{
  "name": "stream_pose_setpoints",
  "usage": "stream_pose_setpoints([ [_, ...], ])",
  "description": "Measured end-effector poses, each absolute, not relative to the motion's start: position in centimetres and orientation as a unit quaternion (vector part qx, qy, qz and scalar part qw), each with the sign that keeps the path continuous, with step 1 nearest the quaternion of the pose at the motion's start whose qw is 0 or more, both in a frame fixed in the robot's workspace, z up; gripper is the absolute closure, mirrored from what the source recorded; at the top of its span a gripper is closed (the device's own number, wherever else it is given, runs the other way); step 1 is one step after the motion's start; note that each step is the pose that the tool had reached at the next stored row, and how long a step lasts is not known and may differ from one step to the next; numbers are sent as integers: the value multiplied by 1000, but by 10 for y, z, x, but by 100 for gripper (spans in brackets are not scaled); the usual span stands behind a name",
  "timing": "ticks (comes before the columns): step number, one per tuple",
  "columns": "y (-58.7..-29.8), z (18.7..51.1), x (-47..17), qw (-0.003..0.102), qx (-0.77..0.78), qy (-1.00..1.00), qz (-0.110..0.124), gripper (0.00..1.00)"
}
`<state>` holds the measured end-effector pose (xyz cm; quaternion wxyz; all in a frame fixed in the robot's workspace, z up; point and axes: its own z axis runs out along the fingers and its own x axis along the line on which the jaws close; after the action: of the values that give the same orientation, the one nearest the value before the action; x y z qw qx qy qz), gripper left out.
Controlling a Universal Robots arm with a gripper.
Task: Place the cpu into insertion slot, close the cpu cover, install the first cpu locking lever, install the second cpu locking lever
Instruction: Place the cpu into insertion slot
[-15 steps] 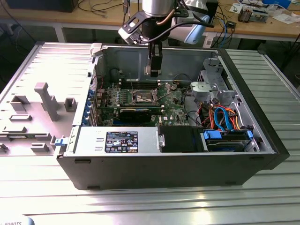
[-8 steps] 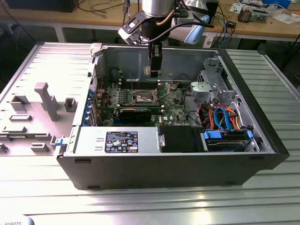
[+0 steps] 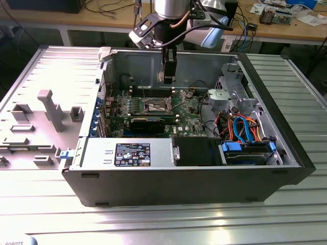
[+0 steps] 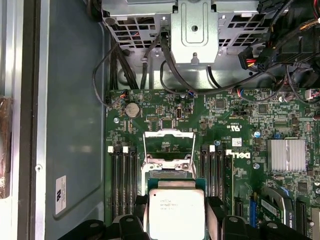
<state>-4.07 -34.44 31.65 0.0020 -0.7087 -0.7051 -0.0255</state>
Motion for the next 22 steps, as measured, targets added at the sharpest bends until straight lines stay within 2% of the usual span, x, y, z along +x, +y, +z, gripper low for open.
stream_pose_setpoints([
  [1, -344, 315, -41, 5, -709, -705, -28, 46],
  [9, -344, 299, -44, 6, -689, -724, -29, 46],
  [22, -344, 299, -45, 6, -689, -724, -29, 46],
])
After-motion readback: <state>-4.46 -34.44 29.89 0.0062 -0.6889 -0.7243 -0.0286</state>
